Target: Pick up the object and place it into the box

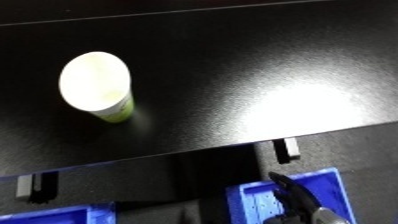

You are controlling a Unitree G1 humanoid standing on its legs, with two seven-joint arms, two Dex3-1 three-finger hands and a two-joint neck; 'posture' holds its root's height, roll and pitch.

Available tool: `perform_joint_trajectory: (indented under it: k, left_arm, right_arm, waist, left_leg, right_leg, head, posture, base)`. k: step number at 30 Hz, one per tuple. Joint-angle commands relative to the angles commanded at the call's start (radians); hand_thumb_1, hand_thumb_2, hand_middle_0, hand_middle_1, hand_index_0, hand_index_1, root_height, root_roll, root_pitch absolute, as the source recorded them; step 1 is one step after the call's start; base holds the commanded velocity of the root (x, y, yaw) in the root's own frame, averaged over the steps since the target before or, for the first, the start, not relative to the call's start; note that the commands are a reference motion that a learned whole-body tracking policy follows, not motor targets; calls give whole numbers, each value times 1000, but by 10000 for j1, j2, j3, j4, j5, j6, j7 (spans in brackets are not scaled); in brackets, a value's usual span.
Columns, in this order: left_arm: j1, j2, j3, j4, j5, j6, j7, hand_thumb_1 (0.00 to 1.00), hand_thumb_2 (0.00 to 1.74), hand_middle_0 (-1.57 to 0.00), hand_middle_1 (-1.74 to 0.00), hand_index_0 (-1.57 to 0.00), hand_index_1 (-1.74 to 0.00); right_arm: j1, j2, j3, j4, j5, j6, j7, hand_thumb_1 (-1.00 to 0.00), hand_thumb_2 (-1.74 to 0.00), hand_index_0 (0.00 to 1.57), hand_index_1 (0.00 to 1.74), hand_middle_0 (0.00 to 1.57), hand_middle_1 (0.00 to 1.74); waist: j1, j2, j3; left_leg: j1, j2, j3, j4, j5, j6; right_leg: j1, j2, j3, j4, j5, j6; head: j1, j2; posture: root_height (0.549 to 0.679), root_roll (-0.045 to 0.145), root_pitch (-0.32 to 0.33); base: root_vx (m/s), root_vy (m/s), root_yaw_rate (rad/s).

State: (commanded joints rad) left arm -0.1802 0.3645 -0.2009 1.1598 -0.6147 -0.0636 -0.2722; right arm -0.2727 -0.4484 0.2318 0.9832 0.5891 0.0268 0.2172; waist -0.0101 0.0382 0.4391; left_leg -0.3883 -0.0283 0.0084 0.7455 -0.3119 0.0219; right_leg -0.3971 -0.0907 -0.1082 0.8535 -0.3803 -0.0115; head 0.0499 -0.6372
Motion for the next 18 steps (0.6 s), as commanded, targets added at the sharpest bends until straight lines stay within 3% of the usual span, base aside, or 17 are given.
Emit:
perform_joint_trajectory:
  k: [5,9,18]
  left_arm:
    - [-131,50,-74,66,174,108,-33,0,0,0,0,0,0]
    - [-211,129,-143,75,224,128,-152,0,0,0,0,0,0]
    - [-265,247,-175,-233,136,78,-213,0,0,0,0,0,0]
  right_arm:
    - [63,317,91,671,-53,-11,204,0,0,0,0,0,0]
    - [100,463,214,829,-27,-152,44,0,0,0,0,0,0]
    - [197,641,341,757,278,-192,-352,0,0,0,0,0,0]
  waist:
    - [231,13,1]
    - [372,24,37]
    - [537,-46,144]
  left_leg:
    - [94,-40,-153,-278,236,-40]
    - [160,-51,-247,-399,347,-57]
    - [98,-56,-367,-228,319,-20]
  right_leg:
    - [115,-119,-183,-30,41,86]
    - [184,-224,-328,37,24,142]
    - [227,-372,-522,195,-8,224]
  head:
    - [-1269,-249]
    - [-2046,-367]
    - [-3022,-1435]
  posture:
    - [630,51,-49]
    - [629,50,-56]
    - [627,48,-67]
  base:
    - [28,-37,218]
    - [28,-27,193]
    - [15,-9,84]
